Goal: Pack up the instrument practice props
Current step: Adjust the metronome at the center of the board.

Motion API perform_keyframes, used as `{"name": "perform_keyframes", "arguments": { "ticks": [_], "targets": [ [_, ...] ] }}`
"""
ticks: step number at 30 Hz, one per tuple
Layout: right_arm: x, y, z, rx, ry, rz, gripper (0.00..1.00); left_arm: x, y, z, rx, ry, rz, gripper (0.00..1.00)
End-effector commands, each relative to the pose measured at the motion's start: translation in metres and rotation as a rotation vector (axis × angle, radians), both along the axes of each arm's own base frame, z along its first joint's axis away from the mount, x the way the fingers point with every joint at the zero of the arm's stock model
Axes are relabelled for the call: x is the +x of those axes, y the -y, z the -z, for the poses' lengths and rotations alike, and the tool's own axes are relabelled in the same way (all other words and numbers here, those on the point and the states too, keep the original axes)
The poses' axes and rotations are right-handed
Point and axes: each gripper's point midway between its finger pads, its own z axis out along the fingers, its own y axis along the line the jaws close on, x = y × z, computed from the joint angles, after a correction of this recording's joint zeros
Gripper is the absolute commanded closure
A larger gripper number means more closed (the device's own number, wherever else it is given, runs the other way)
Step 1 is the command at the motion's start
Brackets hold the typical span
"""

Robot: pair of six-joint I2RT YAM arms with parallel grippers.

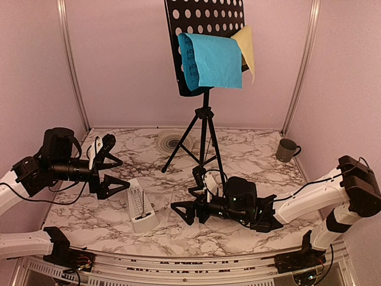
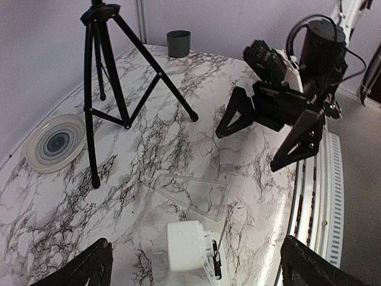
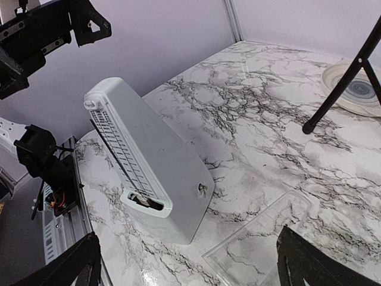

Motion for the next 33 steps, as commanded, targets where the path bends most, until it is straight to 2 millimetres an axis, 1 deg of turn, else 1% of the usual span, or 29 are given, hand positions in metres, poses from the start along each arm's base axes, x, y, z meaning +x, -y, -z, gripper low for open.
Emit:
{"name": "perform_keyframes", "arguments": {
  "ticks": [1,4,6,7,10,12,14,16,19,23,25,28,33],
  "targets": [
    [0.004,-0.003,-0.017,0.039,0.005,0.002,0.00,0.024,0.002,-0.030,-0.191,-0.073,-0.175,0.01],
    [0.004,-0.003,-0.017,0.042,0.002,0.002,0.00,0.025,0.004,-0.038,-0.219,-0.092,-0.182,0.01],
    [0.004,-0.004,-0.018,0.045,0.002,0.003,0.00,0.032,-0.003,-0.033,-0.221,-0.133,-0.264,0.01],
    [0.004,-0.004,-0.020,0.047,0.003,0.003,0.00,0.033,-0.006,-0.030,-0.220,-0.121,-0.274,0.01],
    [0.004,-0.004,-0.022,0.052,0.005,0.004,0.00,0.013,0.005,-0.018,-0.235,-0.104,-0.141,0.02],
    [0.004,-0.004,-0.023,0.053,0.006,0.003,0.00,0.004,0.009,-0.013,-0.231,-0.109,-0.102,0.03],
    [0.004,-0.004,-0.023,0.049,0.008,0.002,0.00,-0.003,0.010,0.001,-0.165,-0.113,-0.094,0.07],
    [0.005,-0.004,-0.023,0.046,0.011,0.003,0.00,-0.011,0.013,0.016,-0.064,-0.114,-0.089,0.07],
    [0.005,-0.004,-0.022,0.041,0.009,0.002,0.00,-0.007,0.004,0.033,0.082,-0.101,-0.143,0.10],
    [0.007,-0.005,-0.020,0.040,0.007,0.002,0.00,-0.011,0.003,0.048,0.177,-0.078,-0.110,0.13],
    [0.006,-0.005,-0.020,0.041,0.004,0.001,0.00,-0.008,-0.001,0.058,0.238,-0.070,-0.128,0.14],
    [0.006,-0.004,-0.018,0.040,-0.002,0.004,0.00,0.000,-0.007,0.067,0.292,-0.069,-0.171,0.14],
    [0.007,-0.003,-0.015,0.036,-0.007,0.008,0.00,0.001,-0.005,0.070,0.304,-0.050,-0.150,0.15]
  ]
}}
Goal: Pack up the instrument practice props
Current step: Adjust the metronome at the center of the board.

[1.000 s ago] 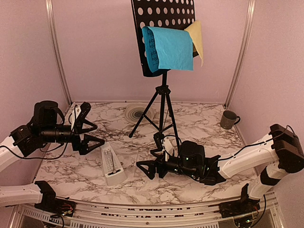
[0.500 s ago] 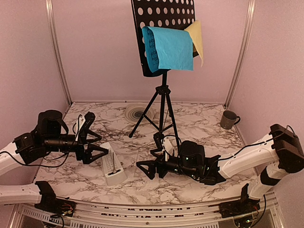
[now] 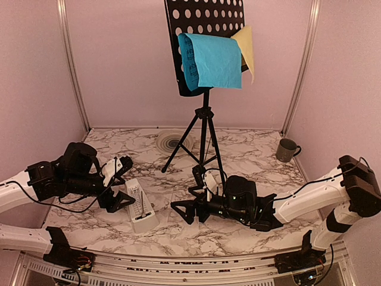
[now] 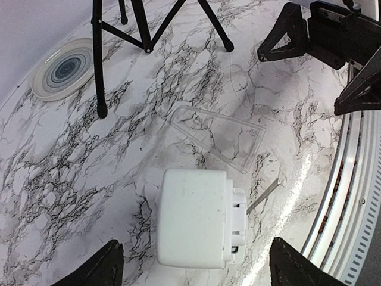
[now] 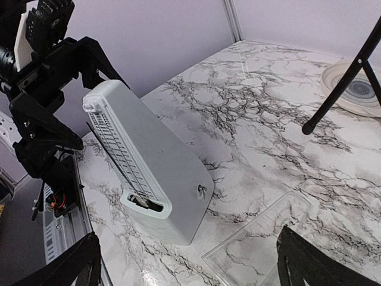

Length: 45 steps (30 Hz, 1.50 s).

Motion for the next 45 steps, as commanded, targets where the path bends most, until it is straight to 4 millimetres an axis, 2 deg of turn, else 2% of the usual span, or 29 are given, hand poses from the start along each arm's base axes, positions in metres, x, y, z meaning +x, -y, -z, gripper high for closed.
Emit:
{"name": "perform_keyframes", "arguments": {
  "ticks": [1,6,12,18,25,31,33,37,39,42,45],
  "targets": [
    [0.005,-0.002,-0.014,0.038,-0.003,0.010,0.00,0.004,-0.005,-0.002,0.051,0.041,0.004,0.16],
    [0.006,-0.001,-0.014,0.041,-0.002,0.012,0.00,0.013,0.005,-0.003,0.037,0.034,-0.008,0.22],
    [0.006,0.000,-0.016,0.046,-0.004,0.012,0.00,0.020,0.014,0.007,0.052,0.020,0.004,0.43],
    [0.007,0.002,-0.016,0.046,-0.005,0.015,0.00,0.025,0.014,-0.001,0.016,0.045,-0.029,0.53],
    [0.009,-0.004,-0.014,0.037,-0.004,0.011,0.00,0.034,0.017,-0.010,-0.088,0.001,-0.149,0.70],
    [0.015,-0.016,-0.020,0.036,0.025,-0.003,0.00,0.051,0.020,-0.023,-0.250,-0.040,-0.325,0.73],
    [0.021,-0.030,-0.021,0.030,0.034,-0.017,0.00,0.052,0.031,-0.030,-0.308,-0.029,-0.337,0.75],
    [0.023,-0.040,-0.025,0.047,0.064,-0.035,0.00,0.052,0.042,-0.028,-0.272,0.024,-0.358,0.75],
    [0.024,-0.042,-0.027,0.067,0.078,-0.048,0.03,0.051,0.048,-0.026,-0.240,0.070,-0.375,0.74],
    [0.027,-0.044,-0.022,0.082,0.086,-0.063,0.10,0.050,0.058,-0.025,-0.150,0.171,-0.388,0.71],
    [0.027,-0.045,-0.017,0.094,0.098,-0.080,0.12,0.052,0.057,-0.025,-0.093,0.214,-0.408,0.70]
  ]
}}
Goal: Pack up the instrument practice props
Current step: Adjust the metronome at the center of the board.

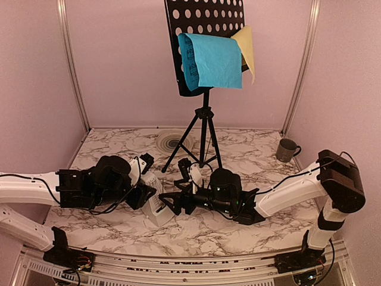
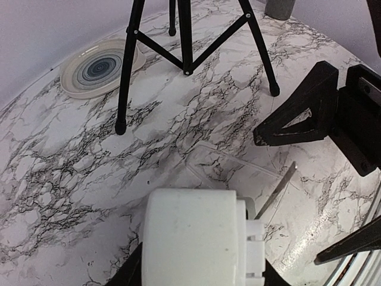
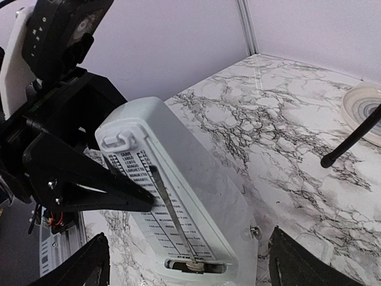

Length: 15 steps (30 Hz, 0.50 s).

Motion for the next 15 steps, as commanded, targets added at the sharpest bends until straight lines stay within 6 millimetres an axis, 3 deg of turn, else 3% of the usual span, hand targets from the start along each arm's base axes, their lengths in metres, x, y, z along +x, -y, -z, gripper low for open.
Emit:
{"name": "perform_keyframes", "arguments": {
  "ticks": [1,7,15],
  "targets": [
    [0.003,-0.005,-0.010,0.061,0.049,-0.034,0.13,0.022,0.000,-0.039,0.001,0.167,-0.108,0.69],
    [-0.002,-0.007,-0.005,0.065,0.062,-0.063,0.19,0.017,-0.018,-0.048,-0.002,0.199,-0.120,0.66],
    [-0.005,-0.029,0.003,0.065,0.070,-0.144,0.36,0.013,-0.030,-0.024,0.007,0.105,-0.138,0.63]
  ]
}}
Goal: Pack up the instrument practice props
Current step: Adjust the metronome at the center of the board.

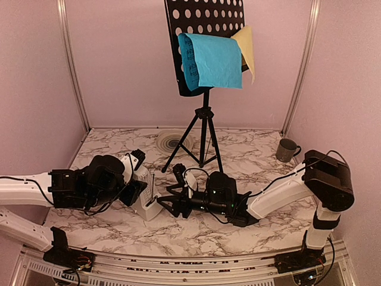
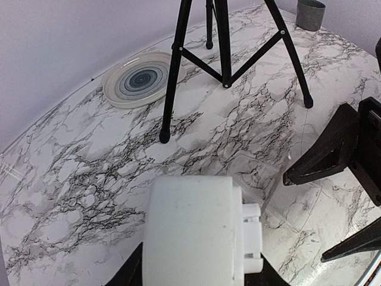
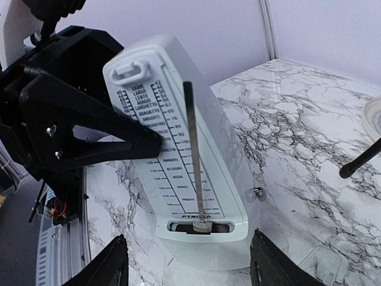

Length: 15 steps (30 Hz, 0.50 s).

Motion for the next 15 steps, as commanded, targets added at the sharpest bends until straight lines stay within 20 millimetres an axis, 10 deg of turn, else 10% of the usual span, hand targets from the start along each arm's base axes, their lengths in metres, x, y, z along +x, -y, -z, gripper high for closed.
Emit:
{"name": "perform_keyframes", "arguments": {
  "ticks": [1,15],
  "targets": [
    [0.001,-0.017,-0.009,0.040,0.026,-0.051,0.38,0.002,-0.007,-0.001,-0.070,-0.029,-0.034,0.63],
    [0.012,-0.049,0.004,0.017,0.020,-0.068,0.58,-0.004,-0.017,0.024,-0.097,-0.071,-0.064,0.64]
  ]
}}
